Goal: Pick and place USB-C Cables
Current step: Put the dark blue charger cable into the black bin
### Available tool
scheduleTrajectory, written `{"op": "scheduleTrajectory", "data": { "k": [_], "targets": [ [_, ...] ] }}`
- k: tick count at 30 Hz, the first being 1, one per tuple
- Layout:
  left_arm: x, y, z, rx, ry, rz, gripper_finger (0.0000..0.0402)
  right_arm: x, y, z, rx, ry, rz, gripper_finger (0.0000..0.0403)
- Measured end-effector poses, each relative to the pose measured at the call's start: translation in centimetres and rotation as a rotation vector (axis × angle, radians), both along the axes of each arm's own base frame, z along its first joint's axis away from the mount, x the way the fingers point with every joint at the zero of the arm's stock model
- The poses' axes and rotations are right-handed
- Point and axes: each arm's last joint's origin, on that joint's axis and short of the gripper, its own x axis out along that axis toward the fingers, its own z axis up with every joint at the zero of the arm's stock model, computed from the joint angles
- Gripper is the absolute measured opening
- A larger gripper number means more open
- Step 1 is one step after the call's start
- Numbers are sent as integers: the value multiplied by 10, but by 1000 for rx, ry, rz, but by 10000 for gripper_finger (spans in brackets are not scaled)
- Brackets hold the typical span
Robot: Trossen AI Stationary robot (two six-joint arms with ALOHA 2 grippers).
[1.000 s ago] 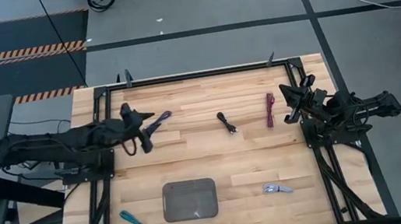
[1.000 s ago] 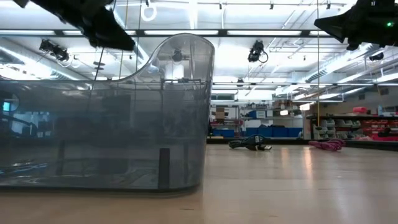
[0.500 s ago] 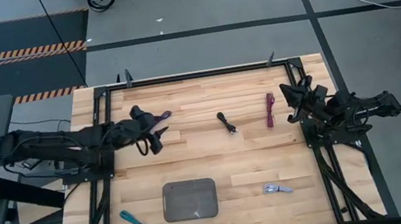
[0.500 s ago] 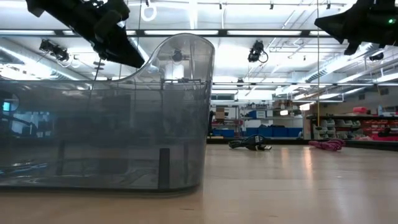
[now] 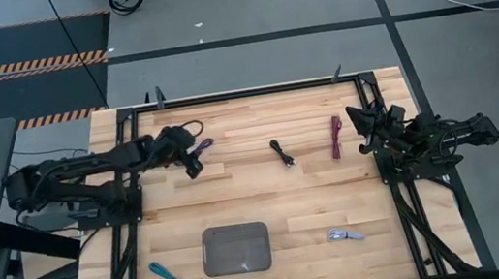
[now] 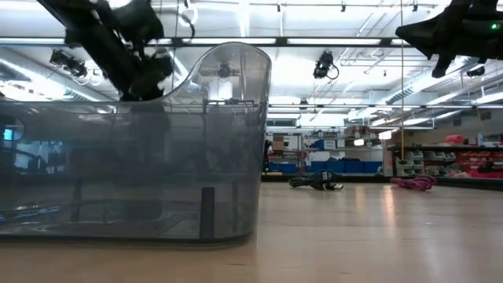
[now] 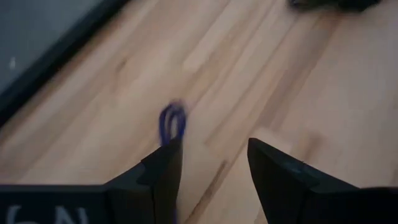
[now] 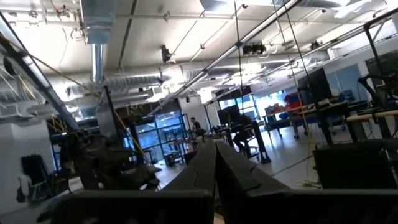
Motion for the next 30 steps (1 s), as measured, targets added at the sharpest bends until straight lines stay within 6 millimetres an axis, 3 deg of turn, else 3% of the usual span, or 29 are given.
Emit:
{"op": "scheduleTrajectory", "data": {
  "k": [8,13,19,25,30],
  "targets": [
    [-9,29,-30,-96,204,112,234,2,0,-4,-4,51,0,15],
    [-10,35,-43,-191,250,77,266,3,0,-6,20,56,13,15],
    [-8,37,-60,-215,343,86,274,4,0,-8,30,78,19,15],
    [-5,41,-75,-182,447,120,244,6,1,-11,28,111,27,15],
    [-3,38,-76,-225,430,101,164,7,1,-15,44,139,36,15]
  ]
}}
